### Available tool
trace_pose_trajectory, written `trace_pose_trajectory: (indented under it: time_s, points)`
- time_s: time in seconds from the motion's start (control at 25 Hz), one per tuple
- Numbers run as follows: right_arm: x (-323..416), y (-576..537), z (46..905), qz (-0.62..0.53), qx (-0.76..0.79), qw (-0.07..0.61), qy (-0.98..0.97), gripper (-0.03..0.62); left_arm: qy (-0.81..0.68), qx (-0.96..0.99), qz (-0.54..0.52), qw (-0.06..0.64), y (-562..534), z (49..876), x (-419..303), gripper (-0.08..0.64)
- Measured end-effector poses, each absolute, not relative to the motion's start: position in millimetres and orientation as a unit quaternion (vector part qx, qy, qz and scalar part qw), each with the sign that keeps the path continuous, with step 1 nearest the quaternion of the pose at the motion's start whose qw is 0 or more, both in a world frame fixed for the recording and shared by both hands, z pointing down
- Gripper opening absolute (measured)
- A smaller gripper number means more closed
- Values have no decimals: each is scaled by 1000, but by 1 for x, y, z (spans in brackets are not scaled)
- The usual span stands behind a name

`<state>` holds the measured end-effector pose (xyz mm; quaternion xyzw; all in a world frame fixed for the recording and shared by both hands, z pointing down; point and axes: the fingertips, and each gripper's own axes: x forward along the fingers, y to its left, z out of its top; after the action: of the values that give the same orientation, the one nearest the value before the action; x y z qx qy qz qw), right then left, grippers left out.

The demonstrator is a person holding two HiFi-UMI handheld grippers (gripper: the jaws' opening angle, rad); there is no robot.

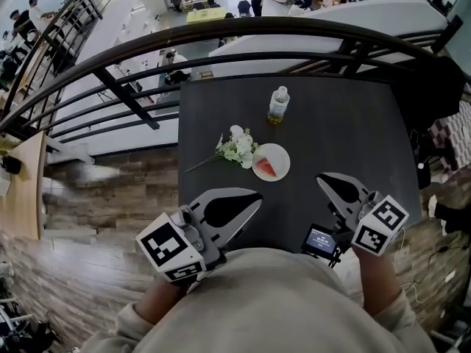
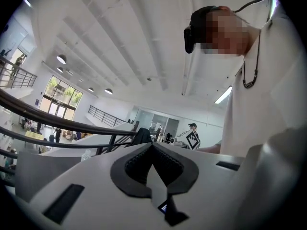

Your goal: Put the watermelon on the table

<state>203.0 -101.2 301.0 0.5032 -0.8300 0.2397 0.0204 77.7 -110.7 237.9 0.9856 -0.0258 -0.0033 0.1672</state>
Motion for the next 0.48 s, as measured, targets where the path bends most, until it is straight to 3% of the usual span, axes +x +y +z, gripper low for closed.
trace_pose_trajectory:
  time_s: [0.48]
  points:
    - [208, -95, 296, 234, 515, 17, -824, 12, -7, 985, -1, 173, -98, 239, 80, 3]
